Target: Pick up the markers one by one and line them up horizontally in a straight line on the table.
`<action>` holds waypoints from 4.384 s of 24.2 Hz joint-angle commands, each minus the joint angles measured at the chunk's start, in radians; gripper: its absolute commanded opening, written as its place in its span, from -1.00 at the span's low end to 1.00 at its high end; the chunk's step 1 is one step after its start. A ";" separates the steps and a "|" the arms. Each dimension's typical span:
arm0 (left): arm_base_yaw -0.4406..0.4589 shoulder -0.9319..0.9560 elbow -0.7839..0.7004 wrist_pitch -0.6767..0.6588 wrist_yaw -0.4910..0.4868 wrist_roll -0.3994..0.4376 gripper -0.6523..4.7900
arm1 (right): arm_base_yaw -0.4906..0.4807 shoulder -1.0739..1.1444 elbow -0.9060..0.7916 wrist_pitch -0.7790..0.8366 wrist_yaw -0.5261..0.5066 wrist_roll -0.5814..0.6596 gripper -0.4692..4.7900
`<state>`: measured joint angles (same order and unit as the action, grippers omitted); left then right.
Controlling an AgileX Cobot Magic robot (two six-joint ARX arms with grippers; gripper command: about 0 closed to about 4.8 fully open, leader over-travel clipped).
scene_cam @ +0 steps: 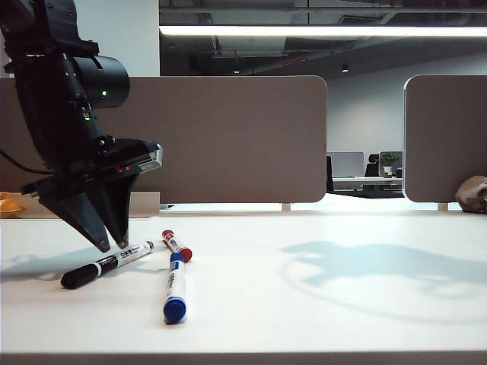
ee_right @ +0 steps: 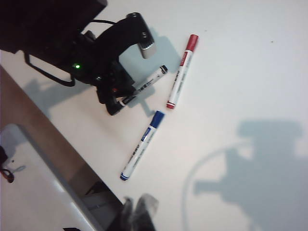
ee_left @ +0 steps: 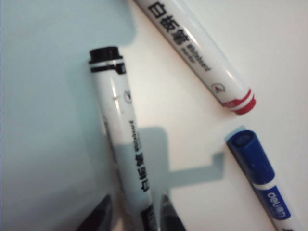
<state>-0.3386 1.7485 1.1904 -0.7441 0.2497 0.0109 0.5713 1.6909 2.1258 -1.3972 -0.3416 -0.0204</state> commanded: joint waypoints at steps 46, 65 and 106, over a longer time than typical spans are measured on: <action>0.002 0.061 0.005 0.089 -0.055 -0.119 -0.70 | 0.001 -0.009 0.003 0.011 -0.065 0.036 -0.58; 0.080 0.061 0.137 0.037 -0.051 -0.188 -0.70 | 0.001 -0.009 0.003 0.010 -0.069 0.047 -0.58; 0.101 0.060 0.172 0.268 -0.176 -0.202 -0.68 | 0.001 -0.009 0.003 0.010 -0.084 0.046 -0.58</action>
<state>-0.2386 1.8130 1.3579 -0.5049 0.0959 -0.1959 0.5716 1.6886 2.1258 -1.3972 -0.4217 0.0257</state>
